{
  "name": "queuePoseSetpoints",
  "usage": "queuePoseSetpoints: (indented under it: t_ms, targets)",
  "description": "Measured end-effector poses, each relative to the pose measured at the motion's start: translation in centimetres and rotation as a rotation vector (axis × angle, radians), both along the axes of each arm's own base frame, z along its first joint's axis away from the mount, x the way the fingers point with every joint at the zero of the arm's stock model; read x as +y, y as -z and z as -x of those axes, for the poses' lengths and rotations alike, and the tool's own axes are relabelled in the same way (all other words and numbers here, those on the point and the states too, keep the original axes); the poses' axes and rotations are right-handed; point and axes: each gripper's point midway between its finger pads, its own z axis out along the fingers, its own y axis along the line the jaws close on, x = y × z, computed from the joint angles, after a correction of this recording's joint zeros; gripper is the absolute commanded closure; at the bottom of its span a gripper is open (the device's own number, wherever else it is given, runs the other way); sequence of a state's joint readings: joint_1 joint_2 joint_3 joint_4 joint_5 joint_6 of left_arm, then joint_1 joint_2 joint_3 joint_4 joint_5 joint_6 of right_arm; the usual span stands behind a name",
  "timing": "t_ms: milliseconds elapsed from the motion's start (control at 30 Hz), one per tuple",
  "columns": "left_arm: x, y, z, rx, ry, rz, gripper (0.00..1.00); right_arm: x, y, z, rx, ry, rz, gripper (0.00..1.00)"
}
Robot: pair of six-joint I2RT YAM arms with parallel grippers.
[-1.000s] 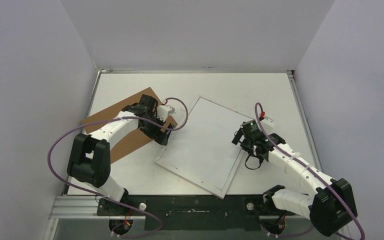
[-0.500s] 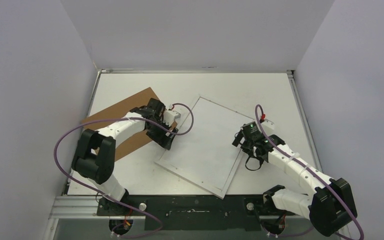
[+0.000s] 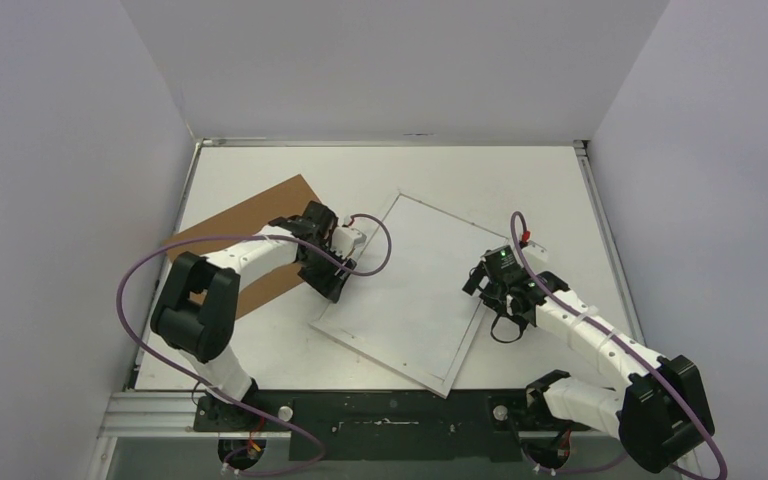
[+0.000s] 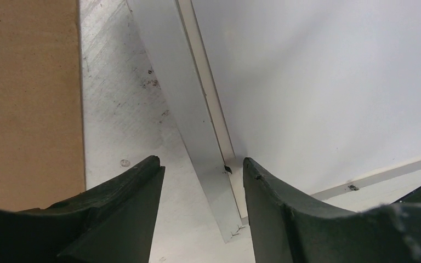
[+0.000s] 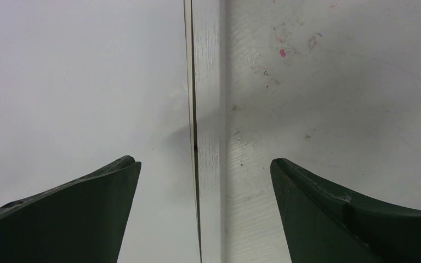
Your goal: Put the photo into the frame
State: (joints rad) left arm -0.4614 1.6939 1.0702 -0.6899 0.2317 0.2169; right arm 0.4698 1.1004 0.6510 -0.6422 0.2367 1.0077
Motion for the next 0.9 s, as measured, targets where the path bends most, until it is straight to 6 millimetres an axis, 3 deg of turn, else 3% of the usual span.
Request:
queuePoseSetpoints:
  t_ms: [633,900]
  targets:
    - [-0.15,0.18,0.09,0.002,0.009,-0.001,0.81,0.18,0.46,0.31,0.014,0.004,-0.020,0.07]
    - [-0.16,0.17,0.13,0.006,0.006,0.003,0.89,0.29,0.73,0.37,0.015,0.004,-0.028,0.08]
